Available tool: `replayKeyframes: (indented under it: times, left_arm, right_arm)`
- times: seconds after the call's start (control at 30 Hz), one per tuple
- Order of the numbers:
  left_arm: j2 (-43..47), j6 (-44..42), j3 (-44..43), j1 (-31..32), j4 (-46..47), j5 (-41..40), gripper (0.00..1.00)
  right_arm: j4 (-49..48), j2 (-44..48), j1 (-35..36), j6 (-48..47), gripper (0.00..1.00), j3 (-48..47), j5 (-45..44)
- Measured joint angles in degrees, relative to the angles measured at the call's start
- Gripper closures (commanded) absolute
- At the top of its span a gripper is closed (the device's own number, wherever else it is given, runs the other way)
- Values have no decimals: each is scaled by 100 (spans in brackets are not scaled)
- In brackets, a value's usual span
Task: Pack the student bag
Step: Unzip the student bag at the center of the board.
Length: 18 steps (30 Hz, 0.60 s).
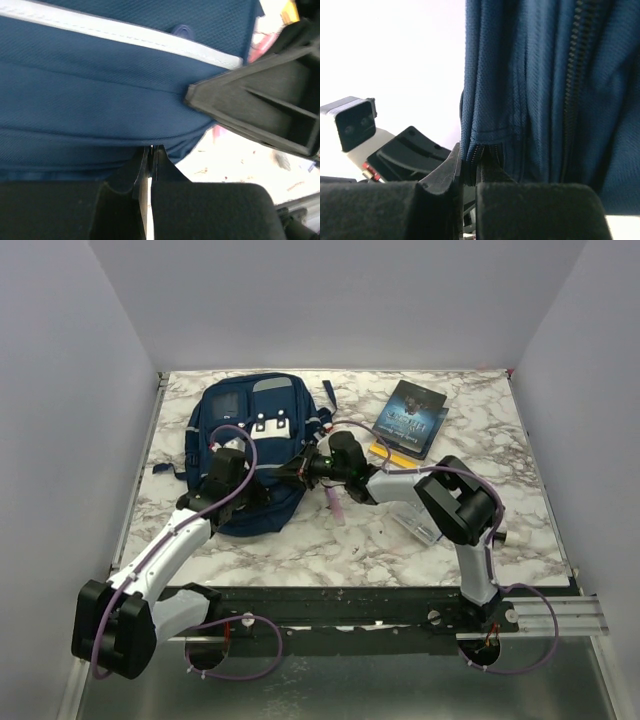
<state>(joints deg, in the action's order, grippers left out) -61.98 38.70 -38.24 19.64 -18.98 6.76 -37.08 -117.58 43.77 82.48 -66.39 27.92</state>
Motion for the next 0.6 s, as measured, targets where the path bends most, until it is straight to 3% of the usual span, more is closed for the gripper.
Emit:
replayKeyframes:
  times: [0.13, 0.27, 0.5, 0.6]
  left_arm:
    - [-15, 293, -407, -201, -855, -826, 100]
    - [-20, 474, -476, -1108, -1261, -968, 100]
    - [-22, 723, -151, -2940, -1419, -474, 100]
    - [-76, 667, -140, -3241, -1456, -79, 100]
  right_arm:
    - [7, -195, -59, -7, 100, -378, 468]
    - [149, -297, -175, -179, 100, -796, 957]
    - [-57, -330, -562, -50, 100, -824, 1985]
    - [-273, -540, -588, 61, 99, -922, 2312]
